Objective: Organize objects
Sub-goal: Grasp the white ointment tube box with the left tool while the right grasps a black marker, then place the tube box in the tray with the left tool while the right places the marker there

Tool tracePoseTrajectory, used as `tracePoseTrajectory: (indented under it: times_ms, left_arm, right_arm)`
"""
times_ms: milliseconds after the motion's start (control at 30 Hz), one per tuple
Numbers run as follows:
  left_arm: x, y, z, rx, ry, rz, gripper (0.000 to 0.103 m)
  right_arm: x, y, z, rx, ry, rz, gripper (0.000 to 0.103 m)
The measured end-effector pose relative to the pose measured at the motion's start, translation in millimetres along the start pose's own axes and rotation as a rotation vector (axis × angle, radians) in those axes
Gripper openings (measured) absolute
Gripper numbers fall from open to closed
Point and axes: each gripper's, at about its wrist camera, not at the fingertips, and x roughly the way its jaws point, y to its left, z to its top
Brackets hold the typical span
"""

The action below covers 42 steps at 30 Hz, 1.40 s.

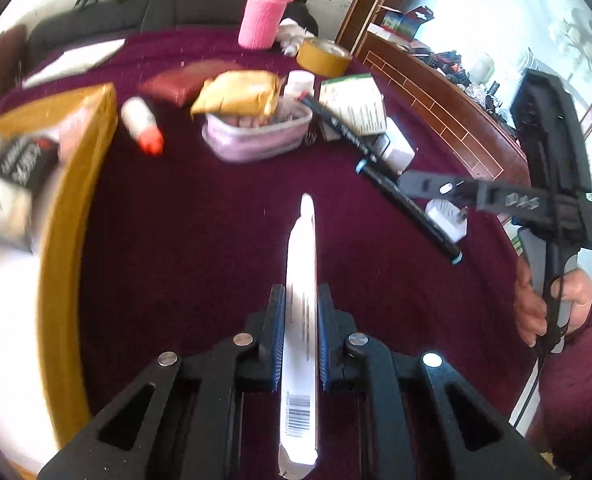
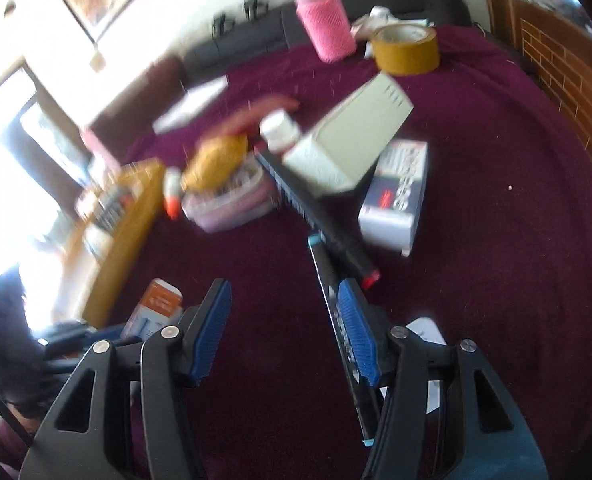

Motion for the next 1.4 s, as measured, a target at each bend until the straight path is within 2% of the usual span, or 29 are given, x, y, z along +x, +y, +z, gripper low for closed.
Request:
tracePoseTrajectory:
  times_ms: [67,133,200,267,300,367,533,600,667,800,900,967,1100,1300,1400]
  left_arm:
    - [4,-4,-4,0.012,0.009,0.008,0.012]
    - [14,-10,-7,0.034,0.023,0.029,0.012]
    - [15,-16,-8,0.058,-0.008,0.055,0.013]
    - [16,-19,-10,0.07,-0.02,0.068,0.013]
    - [15,-18,-10,0.064,-0.018,0.061,0.013]
    - [10,-11,-11,0.037,-0.016,0.021,0.012]
    - [-25,3,-13,-0.011,-0.092,-0.01,0.012]
    - [-41,8,-12,-0.022,-0.126,-0.018,0.012]
    - [-64,15,-11,-0.033,-0.17,-0.023,0.012]
    - [-105,38,-8,-0.07,-0.247,-0.004,0.012]
    - [-137,63,-6,-0.105,-0.305,0.042,0.012]
    - [-154,85,-1,-0.129,-0.333,0.098,0.012]
    - [-170,134,14,-0.168,-0.334,0.208,0.012]
    - [-154,195,33,-0.171,-0.281,0.353,0.012]
    - [-129,221,39,-0.198,-0.242,0.367,0.012]
  right_arm:
    - [13,6,-2,-0.035,0.052,-0.085,0.052]
    - [23,5,-5,-0.03,0.09,-0.118,0.047]
    - [24,6,-6,-0.025,0.075,-0.15,0.043]
    - [23,7,-9,-0.024,0.072,-0.203,0.019]
    - [21,6,-11,-0.013,0.07,-0.195,0.018]
    - [15,0,-14,0.032,0.064,-0.155,0.012]
    - [-2,-7,-24,0.116,0.006,-0.048,0.012]
    - [-11,-3,-29,0.138,-0.023,0.024,0.012]
    - [-22,9,-30,0.131,-0.054,0.089,0.012]
    - [-44,45,-21,0.065,-0.129,0.158,0.012]
    - [-55,81,-9,0.005,-0.169,0.214,0.012]
    - [-62,105,-1,-0.039,-0.182,0.253,0.012]
    - [-58,154,17,-0.114,-0.158,0.338,0.012]
    - [-10,208,41,-0.14,-0.063,0.411,0.013]
    - [27,230,56,-0.115,-0.001,0.434,0.013]
